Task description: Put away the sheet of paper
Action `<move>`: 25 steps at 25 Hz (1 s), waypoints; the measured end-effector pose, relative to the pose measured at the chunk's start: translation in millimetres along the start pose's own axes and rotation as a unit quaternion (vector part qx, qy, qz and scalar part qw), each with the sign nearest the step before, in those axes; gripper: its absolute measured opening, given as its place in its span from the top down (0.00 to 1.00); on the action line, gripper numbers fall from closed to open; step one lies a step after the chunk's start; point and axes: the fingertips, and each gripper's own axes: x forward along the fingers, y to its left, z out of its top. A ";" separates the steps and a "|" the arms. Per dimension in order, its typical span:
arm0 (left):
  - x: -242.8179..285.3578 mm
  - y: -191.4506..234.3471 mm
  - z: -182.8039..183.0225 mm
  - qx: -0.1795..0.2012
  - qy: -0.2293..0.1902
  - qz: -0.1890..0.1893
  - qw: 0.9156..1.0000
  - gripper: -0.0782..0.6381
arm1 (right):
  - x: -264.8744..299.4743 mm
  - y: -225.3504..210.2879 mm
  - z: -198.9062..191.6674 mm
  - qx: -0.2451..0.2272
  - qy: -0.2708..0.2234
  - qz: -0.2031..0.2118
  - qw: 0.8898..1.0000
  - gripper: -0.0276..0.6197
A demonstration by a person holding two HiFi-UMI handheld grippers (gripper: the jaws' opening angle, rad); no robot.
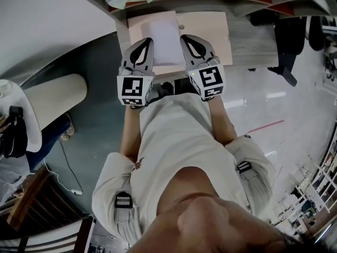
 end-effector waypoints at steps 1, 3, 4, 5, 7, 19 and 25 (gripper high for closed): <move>-2.2 1.5 2.1 0.001 -0.002 0.000 1.000 0.86 | -0.6 1.2 2.0 -0.001 -0.001 -0.001 1.000 0.92; -5.3 3.3 5.5 0.000 -0.005 0.000 1.000 0.86 | -1.5 2.4 6.3 -0.001 -0.004 -0.003 1.000 0.92; -6.2 3.7 6.4 -0.001 -0.005 -0.001 1.000 0.86 | -1.9 2.6 8.2 -0.002 -0.006 -0.005 1.000 0.92; -6.8 4.0 6.9 -0.002 -0.005 -0.002 1.000 0.86 | -2.2 2.7 9.7 -0.003 -0.006 -0.007 1.000 0.92; -7.9 4.7 7.5 -0.003 -0.006 -0.004 1.000 0.86 | -2.5 3.6 11.9 -0.005 -0.007 -0.009 1.000 0.92; -6.5 3.8 11.0 -0.002 -0.010 -0.014 1.000 0.86 | -1.4 6.8 15.4 -0.008 -0.004 -0.010 1.000 0.92; -5.8 5.1 7.5 -0.003 -0.010 -0.013 1.000 0.86 | 1.3 8.5 10.5 -0.009 -0.001 -0.007 1.000 0.92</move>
